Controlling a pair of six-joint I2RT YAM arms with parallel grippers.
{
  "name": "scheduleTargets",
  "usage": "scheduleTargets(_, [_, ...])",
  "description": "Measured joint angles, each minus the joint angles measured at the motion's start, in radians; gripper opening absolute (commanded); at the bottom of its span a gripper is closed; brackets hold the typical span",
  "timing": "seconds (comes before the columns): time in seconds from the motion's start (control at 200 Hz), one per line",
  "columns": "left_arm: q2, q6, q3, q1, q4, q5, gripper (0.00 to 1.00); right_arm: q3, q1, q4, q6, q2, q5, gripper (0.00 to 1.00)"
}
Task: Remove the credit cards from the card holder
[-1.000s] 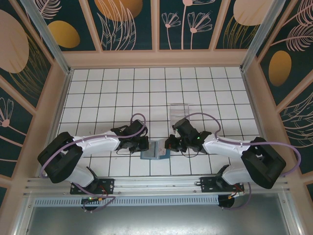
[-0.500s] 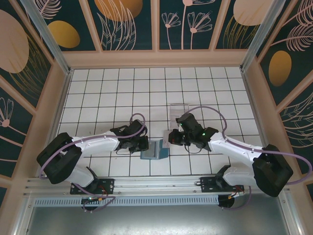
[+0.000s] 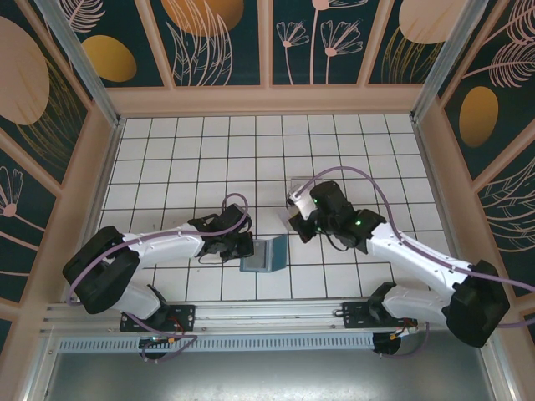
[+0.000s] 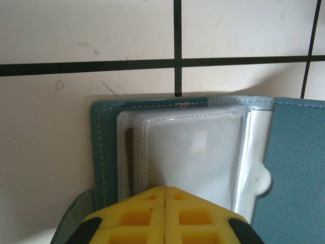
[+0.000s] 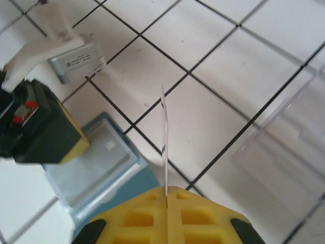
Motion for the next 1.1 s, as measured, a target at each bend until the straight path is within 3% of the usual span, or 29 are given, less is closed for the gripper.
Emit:
scheduleTargets(0.205, [0.000, 0.000, 0.000, 0.000, 0.000, 0.000, 0.07, 0.132, -0.025, -0.153, -0.381, 0.030, 0.034, 0.00])
scheduleTargets(0.41, [-0.001, 0.001, -0.006, 0.000, 0.001, 0.000, 0.08, 0.256, -0.046, -0.303, -0.618, 0.126, 0.072, 0.00])
scheduleTargets(0.746, [-0.001, 0.001, -0.006, 0.000, 0.002, 0.000, 0.08, 0.471, -0.117, -0.476, -0.790, 0.409, 0.174, 0.00])
scheduleTargets(1.101, [-0.001, 0.012, -0.006, 0.000, 0.004, 0.000, 0.08, 0.575, -0.179, -0.521, -0.878, 0.552, 0.208, 0.00])
